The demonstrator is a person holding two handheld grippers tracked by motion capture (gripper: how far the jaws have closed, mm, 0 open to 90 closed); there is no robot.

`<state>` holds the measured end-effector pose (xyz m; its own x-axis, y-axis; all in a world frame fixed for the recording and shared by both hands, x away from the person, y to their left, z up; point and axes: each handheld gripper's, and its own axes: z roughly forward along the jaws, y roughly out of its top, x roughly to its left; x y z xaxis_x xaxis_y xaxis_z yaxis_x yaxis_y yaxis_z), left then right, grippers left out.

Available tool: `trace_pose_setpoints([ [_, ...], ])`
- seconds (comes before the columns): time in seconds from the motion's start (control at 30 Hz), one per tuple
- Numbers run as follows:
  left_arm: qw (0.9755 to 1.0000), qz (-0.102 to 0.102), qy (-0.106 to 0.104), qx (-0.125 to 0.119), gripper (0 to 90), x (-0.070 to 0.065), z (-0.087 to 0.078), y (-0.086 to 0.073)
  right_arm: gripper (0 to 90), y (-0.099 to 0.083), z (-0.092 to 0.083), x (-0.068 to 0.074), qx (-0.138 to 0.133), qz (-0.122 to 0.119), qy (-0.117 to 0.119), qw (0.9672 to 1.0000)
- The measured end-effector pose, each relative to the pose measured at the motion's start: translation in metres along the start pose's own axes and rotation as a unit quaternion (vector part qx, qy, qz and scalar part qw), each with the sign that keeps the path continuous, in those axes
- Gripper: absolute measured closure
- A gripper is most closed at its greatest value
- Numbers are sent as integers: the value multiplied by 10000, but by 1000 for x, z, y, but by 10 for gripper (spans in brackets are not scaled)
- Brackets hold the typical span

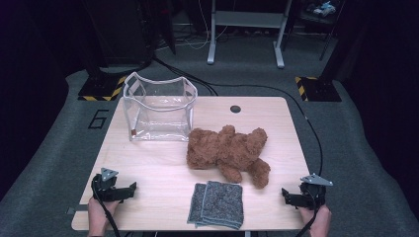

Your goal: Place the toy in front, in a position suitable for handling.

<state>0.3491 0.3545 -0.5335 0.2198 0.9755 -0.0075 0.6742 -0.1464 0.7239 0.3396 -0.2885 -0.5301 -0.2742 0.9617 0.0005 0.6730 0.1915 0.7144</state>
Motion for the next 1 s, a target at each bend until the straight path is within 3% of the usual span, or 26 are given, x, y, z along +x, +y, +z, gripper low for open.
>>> trace_pose_setpoints([
  [0.77,10000,-18,-7,-6,0,-1,0,1,11,0,0,0,-7,38,-12,10000],
  [1.0,10000,3,-61,18,2,-1,2,7,11,0,0,0,-2,42,-15,10000],
])
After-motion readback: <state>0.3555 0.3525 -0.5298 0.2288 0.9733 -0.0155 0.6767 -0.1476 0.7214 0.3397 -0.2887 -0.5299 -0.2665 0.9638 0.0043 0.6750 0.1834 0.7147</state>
